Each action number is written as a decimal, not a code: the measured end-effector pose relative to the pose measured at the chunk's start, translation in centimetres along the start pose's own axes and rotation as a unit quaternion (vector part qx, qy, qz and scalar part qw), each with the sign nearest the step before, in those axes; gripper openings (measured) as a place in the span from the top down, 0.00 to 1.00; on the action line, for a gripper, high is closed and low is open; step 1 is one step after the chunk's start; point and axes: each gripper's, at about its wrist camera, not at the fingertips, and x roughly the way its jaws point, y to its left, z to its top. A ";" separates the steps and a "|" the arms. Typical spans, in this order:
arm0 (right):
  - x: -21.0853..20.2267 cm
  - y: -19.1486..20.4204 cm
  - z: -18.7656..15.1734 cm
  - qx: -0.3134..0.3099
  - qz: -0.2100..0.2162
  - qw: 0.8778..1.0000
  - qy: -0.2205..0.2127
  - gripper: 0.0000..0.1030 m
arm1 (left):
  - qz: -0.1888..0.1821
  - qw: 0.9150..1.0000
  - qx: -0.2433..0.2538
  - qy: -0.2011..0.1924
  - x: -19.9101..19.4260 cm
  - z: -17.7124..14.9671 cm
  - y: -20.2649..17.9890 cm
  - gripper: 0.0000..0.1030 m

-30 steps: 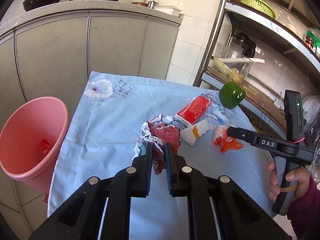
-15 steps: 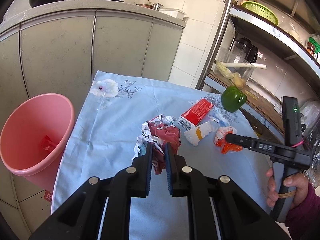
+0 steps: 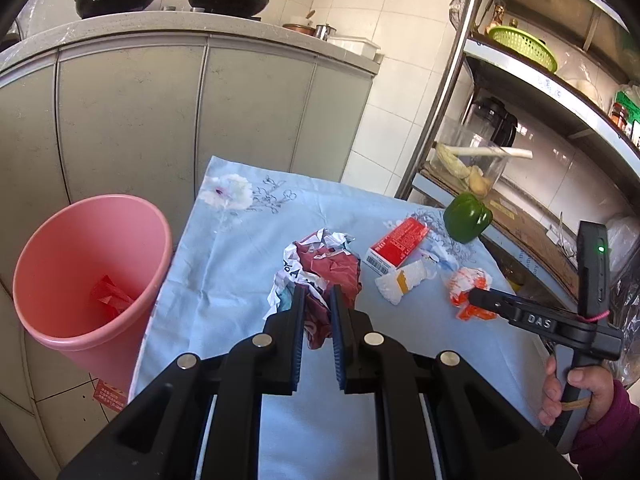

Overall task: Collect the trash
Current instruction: 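Grasp the crumpled red foil paper with the left gripper while the right gripper grasps the orange plastic bag, then carry the foil paper and orange bag over the pink bin and open both grippers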

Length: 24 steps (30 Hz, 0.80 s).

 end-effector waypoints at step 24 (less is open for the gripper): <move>5.7 24.1 4.0 -0.186 0.210 0.960 0.015 0.64 | 0.173 0.979 -0.076 -0.071 -6.5 1.0 14.1 0.89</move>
